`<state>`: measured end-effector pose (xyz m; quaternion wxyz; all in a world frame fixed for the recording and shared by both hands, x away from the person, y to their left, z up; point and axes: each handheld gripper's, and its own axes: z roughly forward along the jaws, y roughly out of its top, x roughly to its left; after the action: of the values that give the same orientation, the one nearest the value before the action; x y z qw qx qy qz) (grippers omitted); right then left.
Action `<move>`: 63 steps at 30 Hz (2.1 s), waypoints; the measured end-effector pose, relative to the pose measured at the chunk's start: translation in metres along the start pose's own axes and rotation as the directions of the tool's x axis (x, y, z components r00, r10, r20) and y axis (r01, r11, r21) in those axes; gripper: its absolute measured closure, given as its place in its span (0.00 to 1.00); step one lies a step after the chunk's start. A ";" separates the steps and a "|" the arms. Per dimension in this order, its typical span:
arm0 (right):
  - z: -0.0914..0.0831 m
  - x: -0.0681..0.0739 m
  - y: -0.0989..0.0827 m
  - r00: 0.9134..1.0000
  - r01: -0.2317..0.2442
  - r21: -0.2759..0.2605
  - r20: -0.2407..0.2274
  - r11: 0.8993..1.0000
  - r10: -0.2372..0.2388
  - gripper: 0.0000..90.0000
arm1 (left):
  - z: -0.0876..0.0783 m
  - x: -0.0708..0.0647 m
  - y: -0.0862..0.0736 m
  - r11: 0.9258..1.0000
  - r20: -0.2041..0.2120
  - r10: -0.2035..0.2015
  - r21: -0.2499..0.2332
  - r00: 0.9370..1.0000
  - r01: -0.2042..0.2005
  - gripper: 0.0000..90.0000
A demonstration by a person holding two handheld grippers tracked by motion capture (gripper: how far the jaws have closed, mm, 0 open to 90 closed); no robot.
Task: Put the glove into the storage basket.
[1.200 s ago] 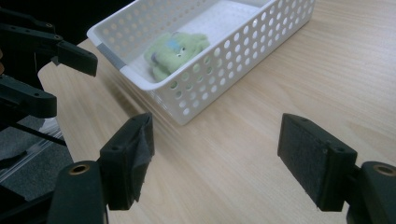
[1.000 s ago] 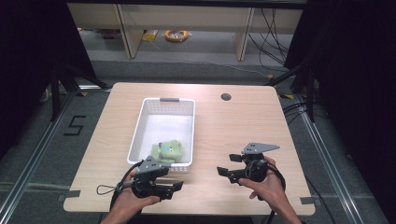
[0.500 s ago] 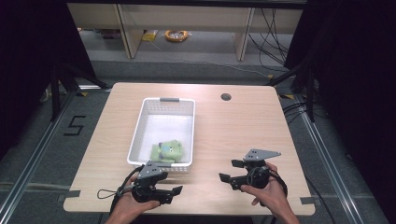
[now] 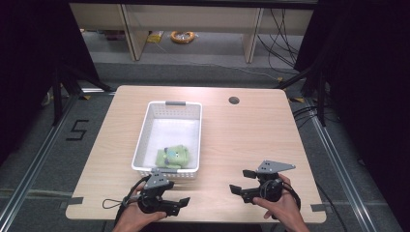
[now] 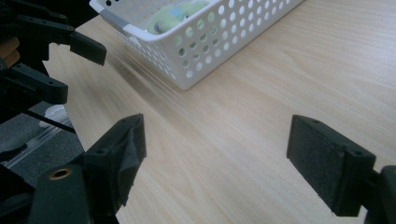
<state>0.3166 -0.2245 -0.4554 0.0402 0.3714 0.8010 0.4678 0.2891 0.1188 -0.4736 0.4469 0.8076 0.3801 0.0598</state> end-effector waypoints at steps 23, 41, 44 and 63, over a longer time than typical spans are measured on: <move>-0.002 0.000 -0.022 1.000 0.017 0.016 -0.012 1.000 -0.016 0.22 | 0.005 -0.001 -0.022 0.998 -0.011 0.005 0.055 1.000 -0.005 0.17; -0.011 0.007 -0.043 0.999 -0.016 0.052 0.041 0.999 0.013 0.20 | 0.006 -0.011 -0.035 0.996 -0.004 0.025 0.081 1.000 -0.025 0.17; -0.012 0.007 -0.046 0.999 0.005 0.060 0.044 0.998 -0.008 0.19 | 0.006 -0.012 -0.036 0.997 -0.001 0.036 0.075 0.999 -0.036 0.17; -0.010 0.009 -0.063 0.998 0.057 0.130 0.033 0.990 -0.062 0.19 | 0.005 -0.020 -0.044 0.995 -0.003 0.042 0.087 0.999 -0.041 0.17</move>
<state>0.2710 -0.2443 -0.4958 0.0447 0.3577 0.8395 0.4065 0.2529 0.1160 -0.5059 0.4094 0.8337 0.3665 0.0545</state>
